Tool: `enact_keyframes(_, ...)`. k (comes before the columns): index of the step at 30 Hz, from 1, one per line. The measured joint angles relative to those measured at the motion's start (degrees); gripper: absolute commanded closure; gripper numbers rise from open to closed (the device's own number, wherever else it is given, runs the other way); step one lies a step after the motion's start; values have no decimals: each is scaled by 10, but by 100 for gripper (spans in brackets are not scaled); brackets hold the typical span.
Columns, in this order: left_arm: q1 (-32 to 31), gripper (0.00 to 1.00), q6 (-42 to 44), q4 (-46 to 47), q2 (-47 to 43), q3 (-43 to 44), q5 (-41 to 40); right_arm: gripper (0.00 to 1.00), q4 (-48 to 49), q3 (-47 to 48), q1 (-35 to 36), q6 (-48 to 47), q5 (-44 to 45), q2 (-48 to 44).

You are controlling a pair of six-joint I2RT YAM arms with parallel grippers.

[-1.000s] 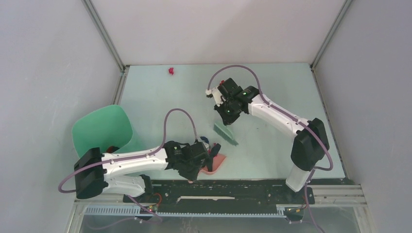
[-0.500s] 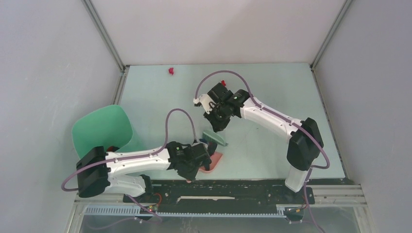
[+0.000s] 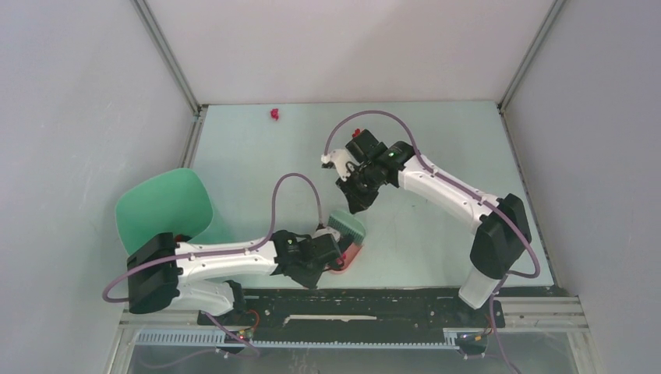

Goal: Sweep away the paper scraps from the table

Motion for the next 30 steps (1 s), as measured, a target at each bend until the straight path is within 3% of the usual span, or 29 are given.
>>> enact_keyframes(11, -9, 100, 24, 47, -12, -3, -16, 100, -7, 15, -110, 16, 27, -14)
enact_keyframes(21, -10, 100, 20, 35, 24, 10, 3, 100, -18, 13, -118, 18, 47, -79)
enact_keyframes(30, -17, 100, 1, -26, 24, 41, 34, 100, 4, -18, -102, 29, 65, -36)
